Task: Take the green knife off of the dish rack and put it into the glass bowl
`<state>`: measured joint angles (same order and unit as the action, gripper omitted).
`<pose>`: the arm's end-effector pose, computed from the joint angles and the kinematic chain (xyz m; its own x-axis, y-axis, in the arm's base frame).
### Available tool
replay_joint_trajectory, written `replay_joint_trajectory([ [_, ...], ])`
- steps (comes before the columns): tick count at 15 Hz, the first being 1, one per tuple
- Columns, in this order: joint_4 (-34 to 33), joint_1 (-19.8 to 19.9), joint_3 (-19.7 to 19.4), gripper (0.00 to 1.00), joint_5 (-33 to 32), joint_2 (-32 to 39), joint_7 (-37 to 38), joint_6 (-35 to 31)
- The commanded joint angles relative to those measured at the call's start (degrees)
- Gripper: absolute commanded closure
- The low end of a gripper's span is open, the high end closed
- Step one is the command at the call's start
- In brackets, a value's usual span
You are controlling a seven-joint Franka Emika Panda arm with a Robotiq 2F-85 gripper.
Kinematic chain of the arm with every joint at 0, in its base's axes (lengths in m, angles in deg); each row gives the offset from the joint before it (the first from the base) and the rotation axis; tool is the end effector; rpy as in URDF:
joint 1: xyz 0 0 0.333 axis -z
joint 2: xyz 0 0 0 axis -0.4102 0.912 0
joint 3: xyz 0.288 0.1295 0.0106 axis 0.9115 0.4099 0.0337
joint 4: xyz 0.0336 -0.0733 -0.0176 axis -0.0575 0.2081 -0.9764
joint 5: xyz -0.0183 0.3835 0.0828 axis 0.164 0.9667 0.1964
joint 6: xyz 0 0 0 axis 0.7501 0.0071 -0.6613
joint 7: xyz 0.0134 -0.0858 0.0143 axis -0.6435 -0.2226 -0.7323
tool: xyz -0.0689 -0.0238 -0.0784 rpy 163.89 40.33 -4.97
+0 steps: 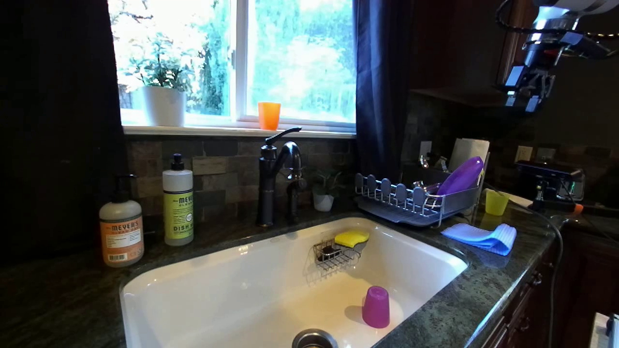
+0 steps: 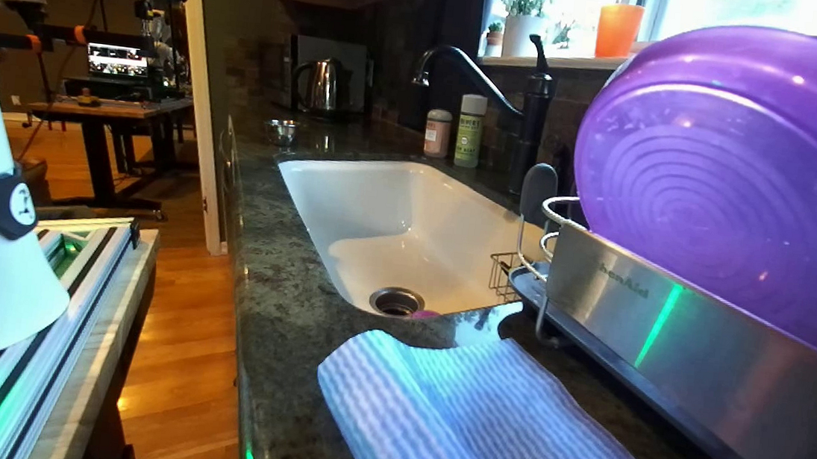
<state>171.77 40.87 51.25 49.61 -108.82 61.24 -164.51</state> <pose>0.3173 -0.3440 0.5950 0.9467 -0.2939 0.1320 -0.2894 -0.9558 -0.0523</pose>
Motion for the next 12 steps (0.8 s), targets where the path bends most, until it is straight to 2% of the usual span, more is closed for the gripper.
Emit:
replay_joint_trajectory([
  [1, -9.3, -0.4, -3.4, 0.0, 2.1, 8.6, -6.7, 1.0],
  [5, -16.3, 1.7, -6.3, 0.0, 9.3, 18.4, -6.8, -6.8],
  [6, -11.8, 2.0, -3.8, 0.0, 5.2, 12.3, -5.4, -5.8],
  [10, -15.7, 3.3, -4.2, 0.0, 7.9, 18.2, -5.8, -6.7],
  [12, -13.9, 3.6, -3.0, 0.0, 5.8, 19.2, -4.9, -12.2],
])
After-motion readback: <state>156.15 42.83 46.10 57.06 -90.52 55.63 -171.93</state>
